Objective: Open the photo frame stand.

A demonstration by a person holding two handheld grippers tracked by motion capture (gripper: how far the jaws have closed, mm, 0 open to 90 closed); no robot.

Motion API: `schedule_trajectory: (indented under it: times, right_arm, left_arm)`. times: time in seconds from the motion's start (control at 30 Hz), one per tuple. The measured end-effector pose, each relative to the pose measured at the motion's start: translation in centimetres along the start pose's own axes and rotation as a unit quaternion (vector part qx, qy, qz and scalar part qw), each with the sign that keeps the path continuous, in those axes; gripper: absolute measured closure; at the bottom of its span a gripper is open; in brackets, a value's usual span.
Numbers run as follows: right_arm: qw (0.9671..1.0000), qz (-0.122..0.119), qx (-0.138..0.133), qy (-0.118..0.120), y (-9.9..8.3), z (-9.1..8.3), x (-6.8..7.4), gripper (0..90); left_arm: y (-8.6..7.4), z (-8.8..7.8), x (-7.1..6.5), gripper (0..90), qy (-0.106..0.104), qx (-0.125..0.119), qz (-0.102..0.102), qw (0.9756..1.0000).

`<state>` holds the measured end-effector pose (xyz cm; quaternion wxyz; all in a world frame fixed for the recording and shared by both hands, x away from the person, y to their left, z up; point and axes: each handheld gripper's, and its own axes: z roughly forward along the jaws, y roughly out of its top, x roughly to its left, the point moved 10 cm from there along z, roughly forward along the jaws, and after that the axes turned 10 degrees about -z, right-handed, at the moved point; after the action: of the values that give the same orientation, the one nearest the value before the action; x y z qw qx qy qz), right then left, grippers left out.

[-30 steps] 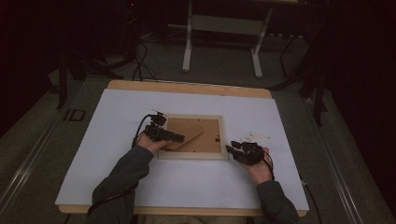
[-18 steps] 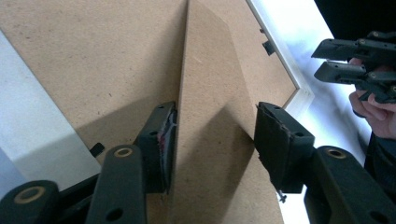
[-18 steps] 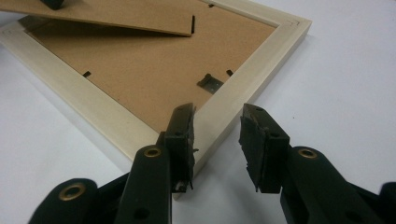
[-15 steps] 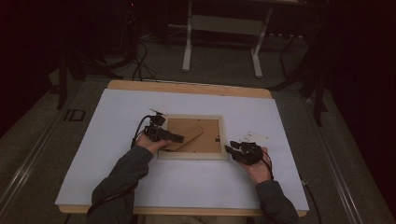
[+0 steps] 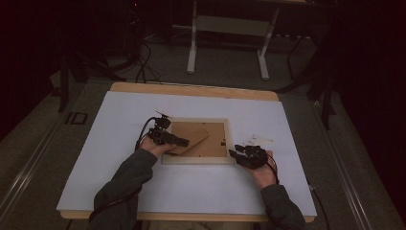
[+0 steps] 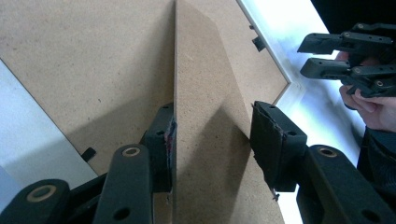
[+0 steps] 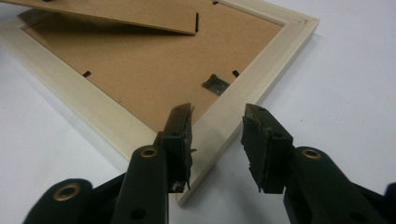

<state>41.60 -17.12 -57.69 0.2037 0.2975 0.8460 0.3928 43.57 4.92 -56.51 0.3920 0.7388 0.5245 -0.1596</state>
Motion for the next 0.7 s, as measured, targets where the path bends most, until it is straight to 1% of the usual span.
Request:
schedule_trajectory:
  times: [0.17, 0.3, 0.4, 0.5, 0.53, 0.57, 0.63, 0.7]
  right_arm:
    - [1.0000, 0.003, 0.003, -0.004, 0.0, 0.2, -0.5, 60.2]
    - [0.9999, 0.009, 0.005, -0.008, 0.3, 0.5, -1.0, 58.7]
    - [0.9999, 0.013, 0.006, -0.009, 0.7, 0.9, -1.3, 57.1]
    - [0.9998, 0.015, 0.008, -0.009, 1.1, 1.3, -1.5, 55.9]
    - [0.9998, 0.015, 0.008, -0.009, 1.1, 1.3, -1.5, 55.9]
    - [0.9998, 0.017, 0.009, -0.007, 1.3, 1.5, -1.7, 55.5]
    - [0.9996, 0.023, 0.013, -0.007, 1.7, 2.1, -2.0, 54.1]
    - [0.9996, 0.024, 0.014, -0.007, 1.9, 2.3, -2.1, 53.5]
  left_arm:
    - [0.1, -0.1, -0.2, 55.4, 0.006, 0.000, 0.012, 0.9999]
    - [0.2, -0.2, -0.4, 55.4, 0.007, -0.006, 0.019, 0.9998]
    - [0.4, -0.3, -0.7, 55.4, 0.005, -0.011, 0.023, 0.9997]
    - [0.4, -0.4, -1.0, 55.5, 0.007, -0.017, 0.032, 0.9993]
    - [0.4, -0.4, -1.0, 55.9, 0.007, -0.017, 0.032, 0.9993]
    - [0.3, -0.5, -1.1, 55.9, 0.006, -0.017, 0.038, 0.9991]
    - [0.3, -0.7, -1.3, 57.7, 0.004, -0.020, 0.045, 0.9988]
    - [0.2, -0.7, -1.3, 58.8, 0.003, -0.022, 0.048, 0.9986]
